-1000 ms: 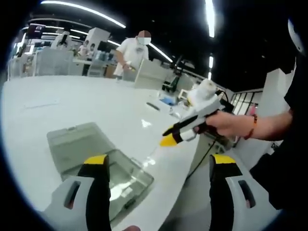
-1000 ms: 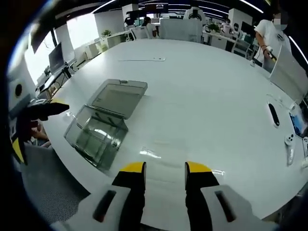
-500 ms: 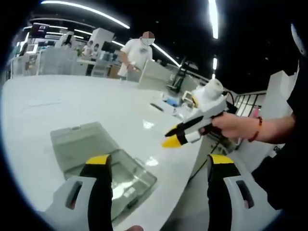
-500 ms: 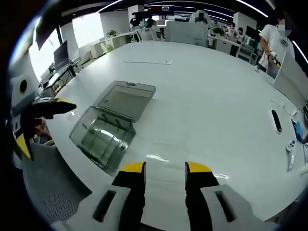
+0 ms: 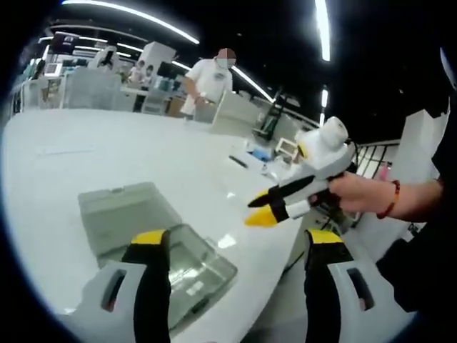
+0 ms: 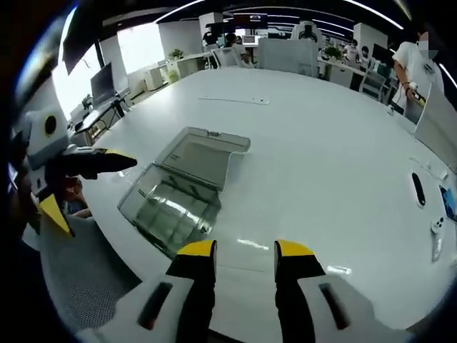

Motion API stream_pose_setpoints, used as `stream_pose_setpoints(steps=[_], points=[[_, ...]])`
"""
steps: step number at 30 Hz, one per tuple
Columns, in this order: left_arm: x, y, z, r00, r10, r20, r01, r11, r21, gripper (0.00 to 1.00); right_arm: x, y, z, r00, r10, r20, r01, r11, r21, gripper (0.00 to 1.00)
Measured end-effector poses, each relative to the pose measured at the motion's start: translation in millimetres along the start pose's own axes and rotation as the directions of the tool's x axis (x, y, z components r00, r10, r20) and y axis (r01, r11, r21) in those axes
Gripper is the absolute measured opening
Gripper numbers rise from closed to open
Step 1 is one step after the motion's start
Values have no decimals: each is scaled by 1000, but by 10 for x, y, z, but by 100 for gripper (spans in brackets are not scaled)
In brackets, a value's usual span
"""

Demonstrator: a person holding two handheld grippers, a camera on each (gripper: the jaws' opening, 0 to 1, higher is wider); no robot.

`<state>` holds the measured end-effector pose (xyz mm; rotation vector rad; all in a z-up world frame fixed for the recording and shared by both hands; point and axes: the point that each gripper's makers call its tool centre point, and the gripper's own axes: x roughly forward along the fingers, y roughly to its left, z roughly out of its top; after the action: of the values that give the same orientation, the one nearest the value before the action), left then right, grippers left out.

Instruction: Insert the divider into the dual guide fixture by aligning both edges with the guide slots and pushing it downward to the bottom, including one-sided entry, uneven engagement, binding, and posture correction.

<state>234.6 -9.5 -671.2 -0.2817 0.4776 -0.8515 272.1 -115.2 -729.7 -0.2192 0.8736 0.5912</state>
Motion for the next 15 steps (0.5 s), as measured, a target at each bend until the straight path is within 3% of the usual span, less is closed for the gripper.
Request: stream_pose_setpoints(steps=[9,15], points=[[44,-55,-49,1000,-14,-7,14,1000,12,68,-25,127,2,1000,21,3,-21,999,-27,28],[100,-42,-15,1000,-22,16,23,998,-52,61,-65,182,48,999,31,15,-30,999,-37,28]])
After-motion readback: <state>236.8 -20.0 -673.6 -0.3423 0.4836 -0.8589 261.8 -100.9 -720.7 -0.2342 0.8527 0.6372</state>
